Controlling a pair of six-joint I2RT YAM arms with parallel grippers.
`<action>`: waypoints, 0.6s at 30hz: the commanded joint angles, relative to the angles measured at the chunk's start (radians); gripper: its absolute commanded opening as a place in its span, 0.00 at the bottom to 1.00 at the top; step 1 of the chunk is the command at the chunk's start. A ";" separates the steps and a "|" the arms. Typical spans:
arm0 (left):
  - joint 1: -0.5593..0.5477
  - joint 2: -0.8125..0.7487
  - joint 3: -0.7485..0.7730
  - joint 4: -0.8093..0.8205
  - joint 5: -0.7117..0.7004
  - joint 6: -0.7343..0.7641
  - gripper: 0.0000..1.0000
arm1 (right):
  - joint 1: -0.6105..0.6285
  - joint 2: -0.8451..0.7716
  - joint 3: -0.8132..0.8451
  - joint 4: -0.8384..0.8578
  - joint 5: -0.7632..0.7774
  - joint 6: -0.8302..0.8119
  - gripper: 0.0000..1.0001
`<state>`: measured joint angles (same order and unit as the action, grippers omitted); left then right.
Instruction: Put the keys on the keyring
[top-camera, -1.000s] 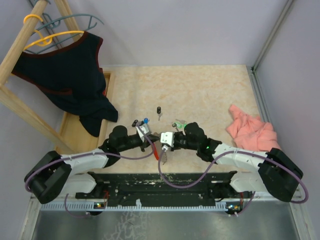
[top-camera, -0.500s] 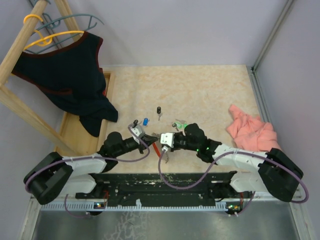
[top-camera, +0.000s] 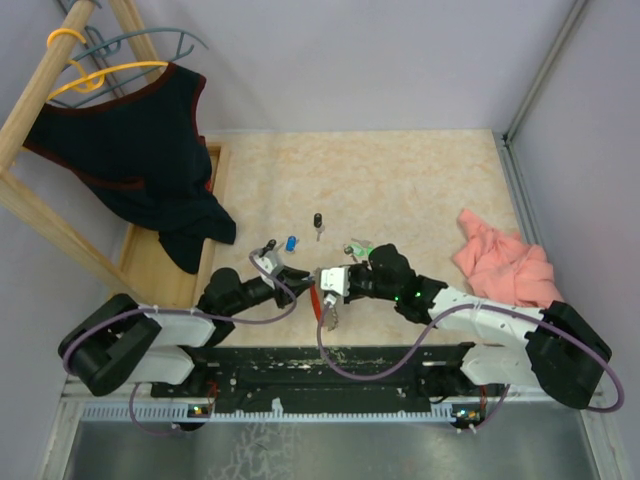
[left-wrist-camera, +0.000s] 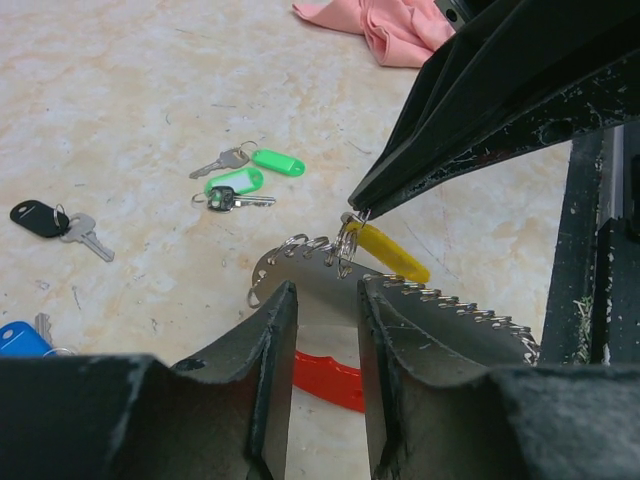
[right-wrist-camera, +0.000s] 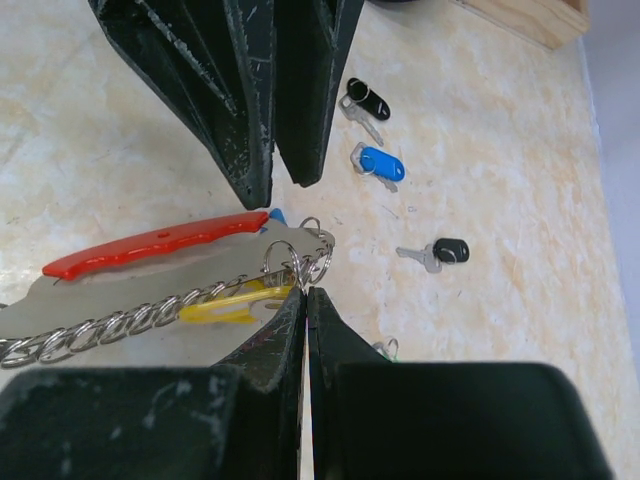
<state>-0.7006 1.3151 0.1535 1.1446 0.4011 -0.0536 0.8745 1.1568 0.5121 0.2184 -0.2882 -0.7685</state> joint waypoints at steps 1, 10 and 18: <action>0.010 0.004 0.024 0.021 0.074 0.013 0.39 | 0.003 -0.031 0.085 0.002 -0.025 -0.048 0.00; 0.010 0.013 0.131 -0.189 0.190 0.141 0.44 | 0.003 -0.020 0.118 -0.052 -0.054 -0.105 0.00; 0.012 0.046 0.196 -0.301 0.230 0.271 0.37 | 0.004 -0.024 0.124 -0.056 -0.069 -0.120 0.00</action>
<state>-0.6933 1.3418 0.3145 0.9073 0.5842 0.1307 0.8745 1.1564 0.5724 0.1211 -0.3206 -0.8673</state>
